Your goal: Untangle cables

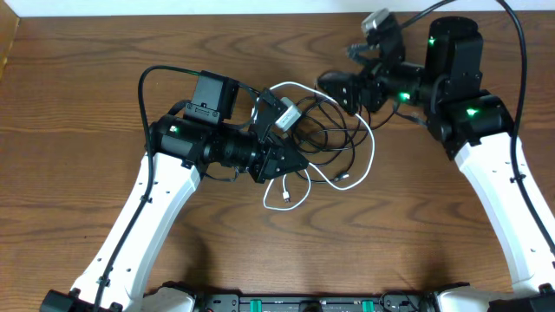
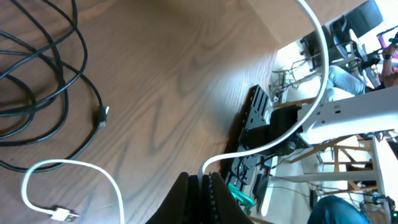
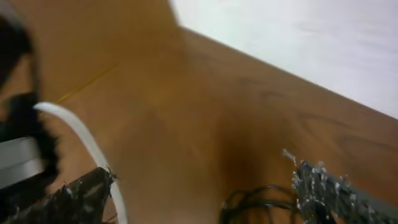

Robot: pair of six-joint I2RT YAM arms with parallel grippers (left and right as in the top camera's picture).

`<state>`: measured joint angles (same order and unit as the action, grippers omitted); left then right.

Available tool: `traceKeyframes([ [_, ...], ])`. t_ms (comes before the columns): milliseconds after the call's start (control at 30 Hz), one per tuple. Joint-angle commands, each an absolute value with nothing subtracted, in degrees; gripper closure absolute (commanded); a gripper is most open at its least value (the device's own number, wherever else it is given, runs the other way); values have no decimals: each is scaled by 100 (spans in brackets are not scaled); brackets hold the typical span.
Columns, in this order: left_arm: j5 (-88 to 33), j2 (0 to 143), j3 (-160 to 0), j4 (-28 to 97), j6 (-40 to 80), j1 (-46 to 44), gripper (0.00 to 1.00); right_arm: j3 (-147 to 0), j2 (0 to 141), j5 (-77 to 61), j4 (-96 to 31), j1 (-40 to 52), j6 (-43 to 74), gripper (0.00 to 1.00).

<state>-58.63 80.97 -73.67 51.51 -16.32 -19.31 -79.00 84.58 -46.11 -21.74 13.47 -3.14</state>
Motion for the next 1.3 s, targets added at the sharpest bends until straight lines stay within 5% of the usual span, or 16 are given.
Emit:
traceKeyframes([
  [0, -5708, 8084, -7426, 5179, -1841, -1938, 92, -7929, 8374, -5859, -2106, 1271, -609, 9],
  [500, -5695, 8084, -7426, 5157, -1841, -1938, 92, -7929, 8451, -5693, -2912, 1323, -799, 17],
  [633, -5697, 8084, -7426, 5153, -1841, -1938, 93, -7926, 8527, -5690, -3017, 1393, -825, 34],
  [767, -5697, 8084, -7426, 5153, -1841, -1938, 93, -7926, 8696, -5419, -3166, 1553, -996, 36],
  [967, -5695, 8084, -7426, 5153, -1841, -1938, 93, -7929, 8853, -5306, -2818, 1697, -827, 65],
  [1100, -5690, 8084, -7426, 5135, -1839, -1938, 93, -7929, 8818, -5354, -2025, 1693, -36, 95],
  [1267, -5540, 8084, -7426, 5133, -1828, -1938, 93, -7929, 8731, -5924, -1131, 1693, 596, 99],
])
